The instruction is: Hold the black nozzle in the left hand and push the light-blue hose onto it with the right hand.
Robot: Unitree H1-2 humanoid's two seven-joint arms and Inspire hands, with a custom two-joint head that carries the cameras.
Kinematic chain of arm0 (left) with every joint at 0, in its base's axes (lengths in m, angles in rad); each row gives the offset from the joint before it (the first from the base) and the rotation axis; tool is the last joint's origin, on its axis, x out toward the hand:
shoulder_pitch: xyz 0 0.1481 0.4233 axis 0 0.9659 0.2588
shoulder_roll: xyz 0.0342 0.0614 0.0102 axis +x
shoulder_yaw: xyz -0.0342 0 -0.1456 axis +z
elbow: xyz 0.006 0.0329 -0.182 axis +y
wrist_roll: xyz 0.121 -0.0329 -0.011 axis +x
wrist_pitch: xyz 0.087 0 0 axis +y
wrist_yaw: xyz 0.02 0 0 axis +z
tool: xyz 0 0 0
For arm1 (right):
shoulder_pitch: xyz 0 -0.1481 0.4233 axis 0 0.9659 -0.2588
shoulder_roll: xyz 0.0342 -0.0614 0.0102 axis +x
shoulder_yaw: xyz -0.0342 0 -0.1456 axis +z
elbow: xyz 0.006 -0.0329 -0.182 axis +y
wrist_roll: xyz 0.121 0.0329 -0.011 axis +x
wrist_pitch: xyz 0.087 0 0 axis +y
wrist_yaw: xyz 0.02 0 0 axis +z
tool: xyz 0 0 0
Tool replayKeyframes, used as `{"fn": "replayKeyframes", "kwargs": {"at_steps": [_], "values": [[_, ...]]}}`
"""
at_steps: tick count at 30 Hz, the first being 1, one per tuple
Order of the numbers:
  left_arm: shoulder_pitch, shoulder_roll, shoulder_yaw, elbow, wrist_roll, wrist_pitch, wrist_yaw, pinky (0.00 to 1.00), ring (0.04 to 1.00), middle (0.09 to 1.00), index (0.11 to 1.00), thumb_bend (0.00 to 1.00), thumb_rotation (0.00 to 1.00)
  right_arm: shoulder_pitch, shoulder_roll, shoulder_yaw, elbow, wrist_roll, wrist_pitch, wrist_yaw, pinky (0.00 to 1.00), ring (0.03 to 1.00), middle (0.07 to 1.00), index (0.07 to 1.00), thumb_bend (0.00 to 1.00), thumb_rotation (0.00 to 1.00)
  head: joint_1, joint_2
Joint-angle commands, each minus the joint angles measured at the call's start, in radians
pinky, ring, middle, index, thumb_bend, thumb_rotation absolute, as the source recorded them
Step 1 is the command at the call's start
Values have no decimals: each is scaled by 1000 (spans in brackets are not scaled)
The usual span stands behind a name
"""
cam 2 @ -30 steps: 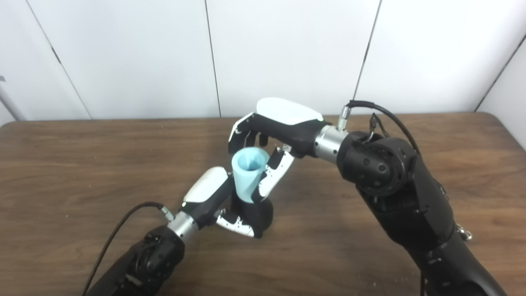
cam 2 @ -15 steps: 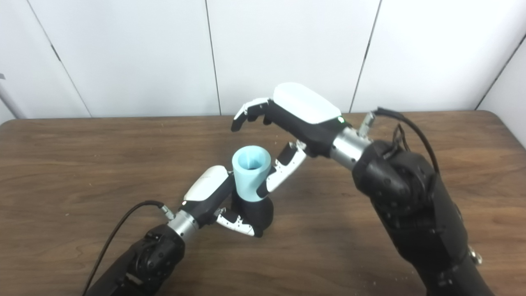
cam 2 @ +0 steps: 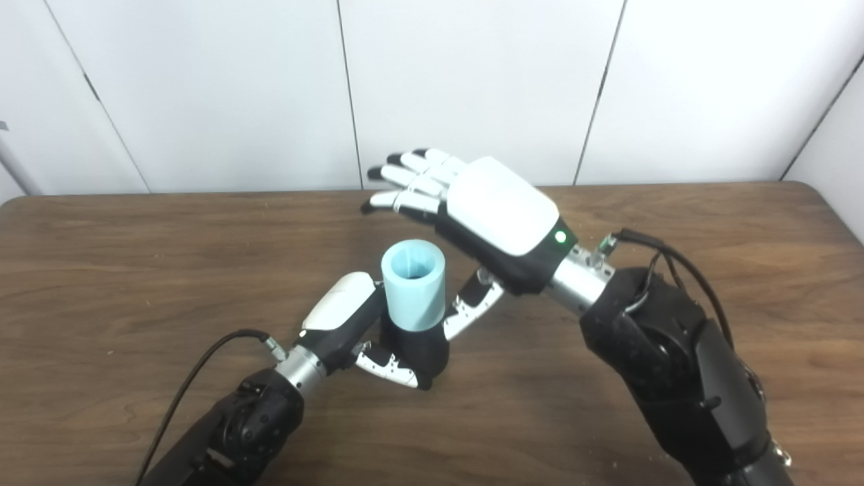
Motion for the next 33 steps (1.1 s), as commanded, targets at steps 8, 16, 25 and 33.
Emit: {"fn": "replayKeyframes", "kwargs": {"at_steps": [8, 16, 25, 33], "values": [[108, 36, -79, 82, 31, 127, -192, 458, 447, 465, 485, 520, 86, 27, -17, -18, 59, -24, -190, -91, 955, 993, 942, 850, 868, 237, 1, 0], [110, 35, -79, 85, 33, 124, -189, 463, 447, 465, 485, 520, 86, 47, -29, -29, 71, -11, -186, -54, 963, 1000, 950, 865, 823, 261, 2, -3], [113, 36, -81, 83, 33, 123, -189, 476, 457, 471, 485, 520, 86, 73, -27, -33, 70, -6, -182, -53, 950, 998, 956, 879, 808, 271, 3, -15], [111, 36, -81, 85, 32, 119, -188, 457, 441, 466, 485, 520, 86, 77, -33, -24, 77, 15, -182, -35, 906, 968, 955, 888, 791, 257, 4, -4]]}}
